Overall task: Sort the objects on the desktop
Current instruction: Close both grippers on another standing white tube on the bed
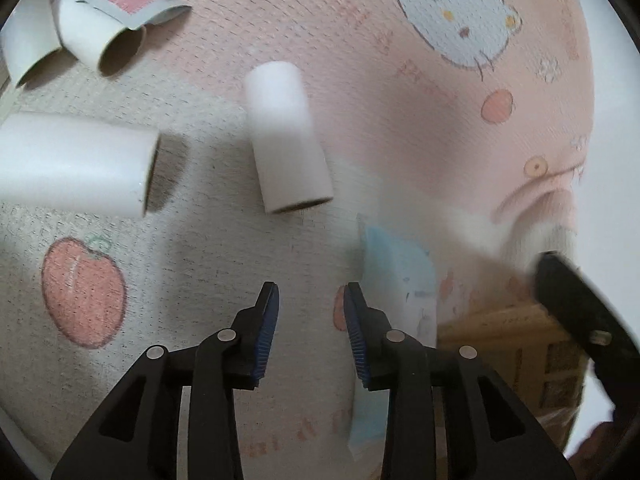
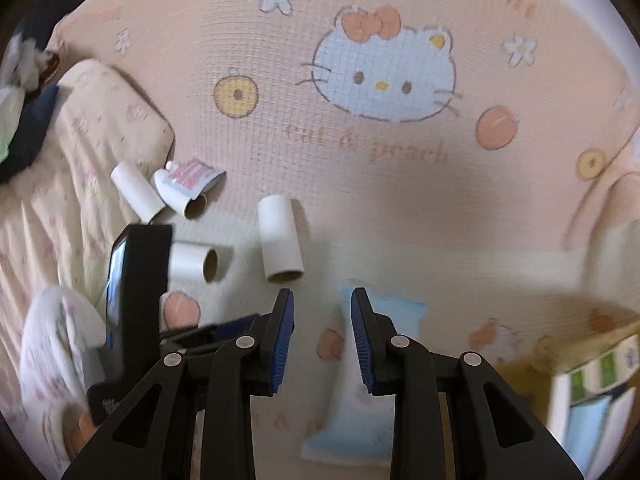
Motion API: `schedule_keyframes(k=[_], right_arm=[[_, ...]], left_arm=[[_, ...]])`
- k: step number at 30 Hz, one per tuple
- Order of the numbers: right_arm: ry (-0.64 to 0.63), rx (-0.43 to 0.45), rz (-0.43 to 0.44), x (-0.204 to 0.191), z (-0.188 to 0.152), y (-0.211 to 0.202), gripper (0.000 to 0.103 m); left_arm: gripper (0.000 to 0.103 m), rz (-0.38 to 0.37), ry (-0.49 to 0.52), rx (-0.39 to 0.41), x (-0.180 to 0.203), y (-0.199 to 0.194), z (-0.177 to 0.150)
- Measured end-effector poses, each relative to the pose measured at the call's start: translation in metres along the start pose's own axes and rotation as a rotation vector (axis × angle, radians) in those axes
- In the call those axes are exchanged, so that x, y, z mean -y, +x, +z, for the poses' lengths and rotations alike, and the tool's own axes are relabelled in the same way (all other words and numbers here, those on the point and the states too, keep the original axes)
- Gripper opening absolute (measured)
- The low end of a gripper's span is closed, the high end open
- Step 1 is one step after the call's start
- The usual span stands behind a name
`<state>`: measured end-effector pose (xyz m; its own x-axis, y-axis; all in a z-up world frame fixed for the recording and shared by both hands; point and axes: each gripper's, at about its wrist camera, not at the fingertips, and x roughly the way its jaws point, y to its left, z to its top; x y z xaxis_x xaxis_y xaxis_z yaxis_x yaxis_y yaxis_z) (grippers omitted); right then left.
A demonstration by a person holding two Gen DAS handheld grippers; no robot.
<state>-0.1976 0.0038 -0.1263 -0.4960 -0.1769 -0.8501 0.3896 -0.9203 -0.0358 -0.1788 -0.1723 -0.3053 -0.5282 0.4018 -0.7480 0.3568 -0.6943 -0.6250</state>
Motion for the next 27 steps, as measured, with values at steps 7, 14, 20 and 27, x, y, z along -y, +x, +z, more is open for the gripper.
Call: schedule_keyframes(k=[7,14,20,27], right_arm=[[-0.031,-0.004,0.049,-0.009,0.007,0.036,0.026],[-0.015,-0.012,0.074,-0.002,0.013,0.063,0.026],[-0.021,-0.039,0.158,-0.005,0.016,0.088,0.026],[-0.016,-0.080,0.192,-0.006,0.014,0.115,0.026]], left_arm=[[0.039,0.008,-0.032,0.059,-0.009,-0.012,0.020],[0.040,-0.076,-0.220,0.066,-0.047,-0.016,0.037],[0.040,-0.191,-0.299,0.064,-0.053,-0.007,0.047],[0.040,-0.227,-0.352,0.019,-0.061,0.011,0.058]])
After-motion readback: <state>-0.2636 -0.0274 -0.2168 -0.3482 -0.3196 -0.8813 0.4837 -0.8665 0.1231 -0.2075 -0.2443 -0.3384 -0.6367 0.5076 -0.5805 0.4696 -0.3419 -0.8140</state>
